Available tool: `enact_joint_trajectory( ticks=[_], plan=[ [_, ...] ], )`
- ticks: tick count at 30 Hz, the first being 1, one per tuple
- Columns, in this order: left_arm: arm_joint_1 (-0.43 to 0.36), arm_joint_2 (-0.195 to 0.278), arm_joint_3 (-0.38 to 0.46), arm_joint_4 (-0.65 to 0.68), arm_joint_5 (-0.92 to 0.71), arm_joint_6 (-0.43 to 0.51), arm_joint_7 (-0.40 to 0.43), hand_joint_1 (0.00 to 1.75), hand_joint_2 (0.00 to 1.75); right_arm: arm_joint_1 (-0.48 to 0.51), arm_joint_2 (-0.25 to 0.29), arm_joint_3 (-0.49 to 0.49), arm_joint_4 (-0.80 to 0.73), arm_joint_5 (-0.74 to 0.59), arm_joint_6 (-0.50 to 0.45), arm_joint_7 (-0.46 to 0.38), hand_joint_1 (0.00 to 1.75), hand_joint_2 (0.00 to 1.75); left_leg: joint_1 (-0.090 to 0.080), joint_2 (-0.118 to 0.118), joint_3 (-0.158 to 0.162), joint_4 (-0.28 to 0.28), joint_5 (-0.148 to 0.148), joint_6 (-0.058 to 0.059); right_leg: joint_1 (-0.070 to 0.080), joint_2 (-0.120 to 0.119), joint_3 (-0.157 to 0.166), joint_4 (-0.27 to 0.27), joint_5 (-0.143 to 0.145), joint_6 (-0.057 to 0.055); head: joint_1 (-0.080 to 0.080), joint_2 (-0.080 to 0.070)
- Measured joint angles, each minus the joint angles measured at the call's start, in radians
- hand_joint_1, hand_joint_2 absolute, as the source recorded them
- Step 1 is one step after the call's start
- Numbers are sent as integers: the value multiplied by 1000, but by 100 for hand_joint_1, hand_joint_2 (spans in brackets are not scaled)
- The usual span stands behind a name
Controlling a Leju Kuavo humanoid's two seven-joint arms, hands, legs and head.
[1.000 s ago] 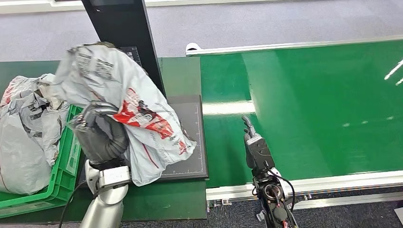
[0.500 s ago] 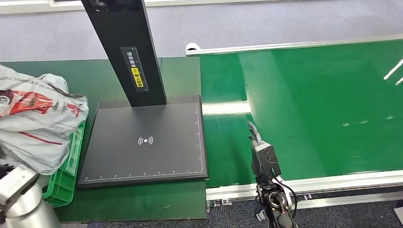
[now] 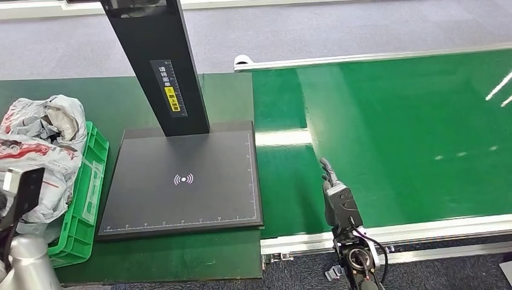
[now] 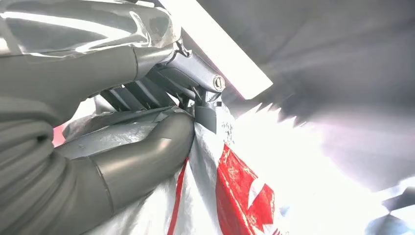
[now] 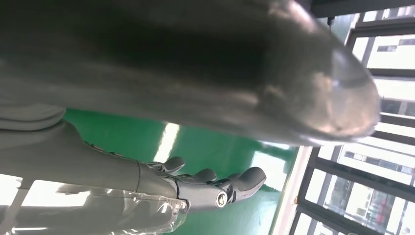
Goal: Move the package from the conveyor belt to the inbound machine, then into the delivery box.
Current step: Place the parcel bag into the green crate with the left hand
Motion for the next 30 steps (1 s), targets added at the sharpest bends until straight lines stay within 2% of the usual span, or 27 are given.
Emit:
enact_joint_trajectory(
  ticks=[1, 3, 7, 10, 16, 30],
  plan=[
    [10, 18, -13, 47, -12, -14, 80, 175, 175, 1, 0, -4, -4, 7, 4, 2, 0, 0, 0, 0, 0, 0, 0, 0, 0, 0, 0, 0, 0, 0, 0, 0],
    [27, 47, -46, 122, -38, -58, 185, 175, 175, 2, 1, -12, -13, 15, 11, 5, 0, 0, 0, -2, -1, 0, 0, 0, 0, -1, 0, 0, 0, 0, 0, 0],
    [32, 93, -107, 224, -107, -169, 274, 175, 175, 3, 5, -23, -24, 29, 24, 13, 0, 0, -1, -4, -1, 0, 0, 0, -1, -2, 1, -1, 0, 0, 0, 0],
    [26, 122, -150, 277, -136, -233, 297, 175, 175, 4, 10, -33, -30, 37, 31, 15, 0, 0, -1, -5, -1, 0, 0, 0, -1, -5, 1, -1, 0, 0, 0, 0],
    [12, 154, -189, 325, -144, -255, 308, 175, 175, 4, 17, -45, -37, 45, 36, 16, 0, 0, -1, -8, -1, 0, 1, 0, -1, -8, 3, -1, 0, 0, 0, 0],
    [4, 171, -209, 351, -145, -254, 325, 175, 175, 7, 22, -58, -42, 51, 39, 16, 0, 0, -1, -11, 0, 0, 3, 1, -1, -10, 5, -1, 0, 0, 0, 0]
  ],
)
